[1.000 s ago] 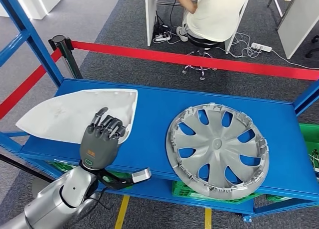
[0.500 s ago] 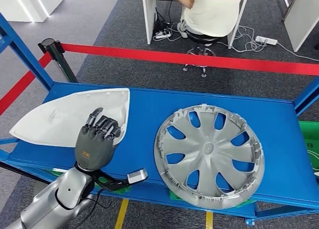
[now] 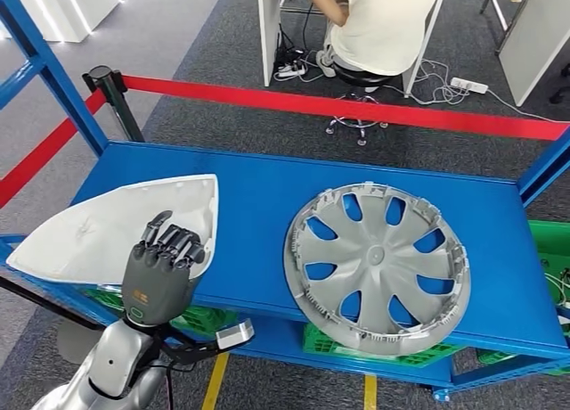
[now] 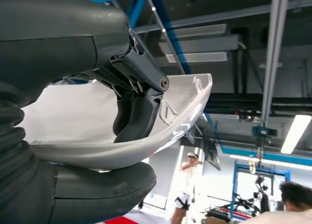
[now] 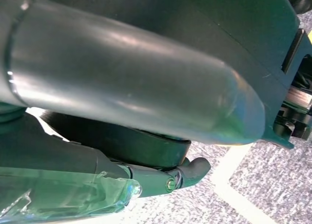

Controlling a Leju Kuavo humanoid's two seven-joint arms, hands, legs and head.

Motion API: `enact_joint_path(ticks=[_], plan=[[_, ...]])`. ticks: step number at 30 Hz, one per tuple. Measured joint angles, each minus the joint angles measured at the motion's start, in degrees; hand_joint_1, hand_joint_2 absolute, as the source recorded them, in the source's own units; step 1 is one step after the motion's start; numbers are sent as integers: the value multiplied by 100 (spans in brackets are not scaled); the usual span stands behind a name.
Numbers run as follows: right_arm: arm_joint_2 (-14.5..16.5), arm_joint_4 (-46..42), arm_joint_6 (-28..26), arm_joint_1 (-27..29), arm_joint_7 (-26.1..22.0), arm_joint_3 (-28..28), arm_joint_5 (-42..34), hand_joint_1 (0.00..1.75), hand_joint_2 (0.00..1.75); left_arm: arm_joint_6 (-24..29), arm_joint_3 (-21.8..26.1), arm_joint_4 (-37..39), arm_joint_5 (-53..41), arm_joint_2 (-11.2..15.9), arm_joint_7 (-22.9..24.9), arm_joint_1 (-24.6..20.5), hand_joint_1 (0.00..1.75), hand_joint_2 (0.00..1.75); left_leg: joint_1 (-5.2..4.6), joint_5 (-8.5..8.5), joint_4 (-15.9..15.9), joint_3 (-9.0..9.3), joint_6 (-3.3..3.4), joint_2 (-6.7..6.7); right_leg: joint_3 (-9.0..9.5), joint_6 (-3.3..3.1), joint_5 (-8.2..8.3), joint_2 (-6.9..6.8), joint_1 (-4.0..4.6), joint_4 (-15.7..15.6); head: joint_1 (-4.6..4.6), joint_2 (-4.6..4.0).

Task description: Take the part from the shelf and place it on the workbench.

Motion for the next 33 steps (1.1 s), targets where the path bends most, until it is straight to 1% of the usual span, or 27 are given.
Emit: enact_joint_path(ticks=[1,2,4,5,6,7,8,9,10,11,12,14,15,16,17,19,20,21,22,24,25,26,27,29,30,31,33], plan=[[-1,0,-1,-1,-3,-9,2,0,0,-1,25,-3,0,-33,-4,17,175,175,19,59,-21,-46,27,7,-54,30,-176,-1,2,137,10,0],[-3,0,-1,-5,-8,-16,5,0,0,-1,44,-4,0,-64,-8,28,175,175,29,110,-25,-97,49,14,-120,56,-437,-3,-2,376,19,0],[-6,0,0,-12,-18,-27,11,0,0,-2,67,-5,0,-115,-20,60,175,175,30,207,-21,-220,72,19,-233,98,-922,-5,-3,1052,36,0],[-8,0,0,-15,-22,-32,14,0,0,-3,78,-5,0,-134,-24,78,175,175,28,256,-17,-282,72,21,-233,109,-1007,-5,-2,1301,36,0],[-8,0,2,-15,-24,-37,16,0,0,-3,87,-5,0,-146,-28,92,175,175,27,305,-12,-346,67,22,-166,115,-967,-5,-1,1398,38,0],[-9,0,5,-14,-25,-41,20,0,0,-4,96,-5,0,-155,-30,101,175,175,28,351,-7,-407,57,21,-6,117,-825,-7,-4,1284,40,0],[-9,0,9,-14,-25,-44,25,0,0,-4,102,-5,0,-165,-31,105,175,175,30,394,0,-461,42,19,245,118,-666,-9,-9,971,40,0],[-8,0,12,-15,-25,-47,30,0,0,-3,107,-5,0,-174,-31,108,175,175,25,434,9,-508,16,16,533,118,-593,-9,-10,570,41,0],[-8,0,16,-18,-27,-49,34,0,0,-3,111,-5,0,-182,-29,109,175,175,20,475,20,-545,-12,13,792,104,-581,-3,-10,172,38,0],[-7,0,17,-18,-30,-50,36,0,0,-2,114,-5,0,-190,-25,111,175,175,14,520,29,-569,-41,11,952,86,-617,3,-6,-110,34,0],[-7,0,18,-16,-33,-52,35,0,0,-2,117,-5,0,-195,-20,111,175,175,9,564,31,-586,-66,10,1008,60,-667,10,4,-242,33,0],[-2,3,19,-8,-36,-55,33,0,0,-2,119,-5,0,-200,-13,118,175,175,12,629,33,-615,-114,3,926,-27,-621,5,0,-272,37,0],[3,6,19,-8,-35,-57,33,0,0,-2,120,-5,0,-201,-12,122,175,175,13,561,71,-653,-147,-3,882,-82,-576,-3,-10,-268,37,0],[7,9,19,-9,-35,-60,33,0,0,-2,122,-5,0,-201,-11,126,175,175,17,390,199,-714,-184,-7,827,-138,-518,-14,-23,-272,28,0],[11,11,18,-13,-34,-62,33,0,0,-2,125,-5,0,-201,-8,129,175,175,26,131,428,-796,-219,-10,770,-185,-452,-22,-33,-274,20,0],[10,11,15,-12,-35,-68,34,0,0,-2,130,-5,0,-201,-1,129,175,175,44,-405,1098,-953,-272,-7,617,-225,-323,-29,-32,-269,-2,0],[10,11,13,-11,-35,-72,34,0,0,-2,132,-5,0,-201,3,129,175,175,50,-513,1374,-981,-285,-6,534,-228,-259,-32,-30,-266,-2,0],[9,11,10,-10,-36,-75,34,0,0,-2,133,-4,0,-201,7,129,175,175,53,-488,1517,-947,-290,-6,452,-225,-197,-35,-29,-263,-3,0],[9,11,9,-10,-36,-79,34,0,0,-2,134,-4,0,-201,11,128,175,175,54,-356,1489,-840,-287,-6,374,-217,-139,-37,-28,-261,-2,0],[10,10,7,-12,-38,-82,34,0,0,-2,134,-4,0,-203,25,124,175,175,53,-59,961,-392,-251,-7,248,-184,-30,-33,-25,-259,-3,0],[11,10,5,-13,-40,-82,35,0,0,-2,134,-4,0,-207,31,117,175,175,47,-10,558,-108,-223,-8,205,-159,17,-30,-18,-253,-2,0],[11,9,4,-15,-44,-83,36,0,0,-2,134,-5,0,-213,36,107,175,175,39,-29,202,125,-193,-10,173,-131,70,-27,-11,-250,2,0],[11,9,4,-17,-48,-84,36,0,0,-1,134,-5,0,-219,42,97,175,175,29,-79,-51,272,-169,-12,142,-101,127,-29,-6,-250,2,0],[10,9,4,-17,-55,-85,36,0,0,-1,134,-5,0,-226,50,95,175,175,27,-87,-210,279,-115,-7,80,-39,234,-30,-6,-262,5,0],[9,9,4,-17,-57,-86,36,0,0,-1,134,-5,0,-229,54,100,175,175,35,-41,-219,225,-83,3,38,-8,202,-29,-8,-240,3,0],[8,9,3,-16,-60,-89,36,0,0,-2,135,-5,0,-232,55,104,175,175,47,19,-226,169,-41,13,-14,22,63,-25,-8,-147,15,0],[6,8,2,-19,-63,-96,35,0,0,-3,136,-5,0,-237,56,105,175,175,52,145,-233,39,15,29,-145,68,-483,-21,-6,367,35,0]])
